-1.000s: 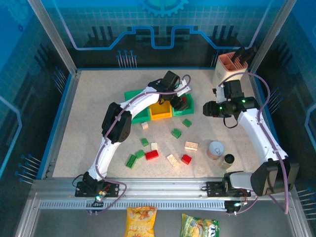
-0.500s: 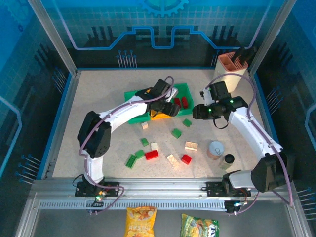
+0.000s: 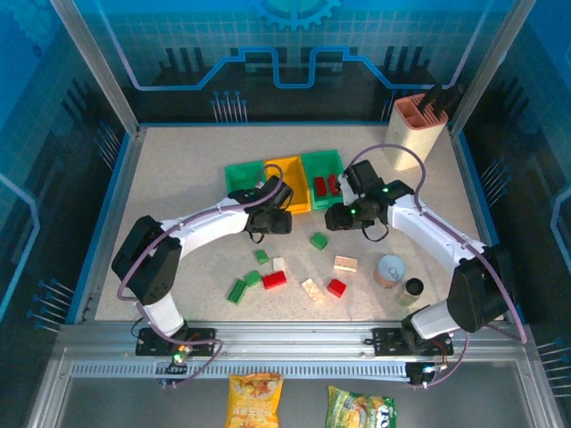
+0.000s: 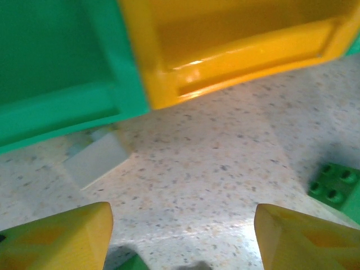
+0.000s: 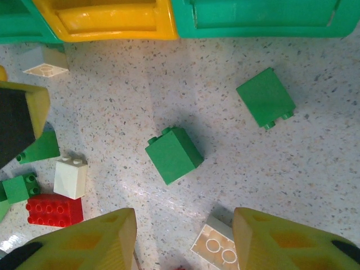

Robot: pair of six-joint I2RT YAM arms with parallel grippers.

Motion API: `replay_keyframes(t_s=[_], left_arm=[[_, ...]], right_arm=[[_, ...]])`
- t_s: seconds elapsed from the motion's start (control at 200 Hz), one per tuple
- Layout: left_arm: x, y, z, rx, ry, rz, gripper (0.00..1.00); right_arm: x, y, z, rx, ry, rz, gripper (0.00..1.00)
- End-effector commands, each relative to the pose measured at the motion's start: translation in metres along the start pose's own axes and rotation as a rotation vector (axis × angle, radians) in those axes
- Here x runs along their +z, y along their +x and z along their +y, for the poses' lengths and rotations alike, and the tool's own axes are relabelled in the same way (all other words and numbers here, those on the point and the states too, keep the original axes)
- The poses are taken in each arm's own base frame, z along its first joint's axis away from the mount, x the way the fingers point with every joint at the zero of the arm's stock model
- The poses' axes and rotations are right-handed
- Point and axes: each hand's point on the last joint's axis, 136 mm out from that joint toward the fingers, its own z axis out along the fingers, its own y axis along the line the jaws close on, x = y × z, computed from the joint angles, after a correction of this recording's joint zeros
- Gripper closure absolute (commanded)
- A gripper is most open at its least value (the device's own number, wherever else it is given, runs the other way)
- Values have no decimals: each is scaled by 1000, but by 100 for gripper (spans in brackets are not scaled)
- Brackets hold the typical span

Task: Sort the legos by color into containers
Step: Pick up the lego from the center of the table.

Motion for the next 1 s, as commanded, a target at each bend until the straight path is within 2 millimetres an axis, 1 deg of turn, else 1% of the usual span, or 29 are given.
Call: replay_keyframes(t_s=[0.0, 0.195, 0.445, 0.585, 0.655, 0.785, 0.996], left_arm=[[-5, 4, 26, -123, -118, -35, 32], [8, 8, 34, -177, -167, -29, 31], [27, 9, 42, -190, -187, 0, 30], [36, 8, 43, -187, -188, 8, 29], [40, 7, 42, -179, -182, 11, 31], [45, 5, 47, -170, -194, 11, 34], [48, -2, 52, -161, -196, 5, 40]], right_arm=[[2, -3, 8, -2, 0, -8, 51], [0, -4, 8, -5, 14, -12, 51], [-4, -2, 7, -7, 20, -13, 51], [-9, -3, 6, -10, 31, -20, 51], [-10, -3, 6, -10, 35, -23, 51], [-14, -3, 3, -10, 50, -27, 51], [-16, 0, -1, -7, 66, -27, 51]])
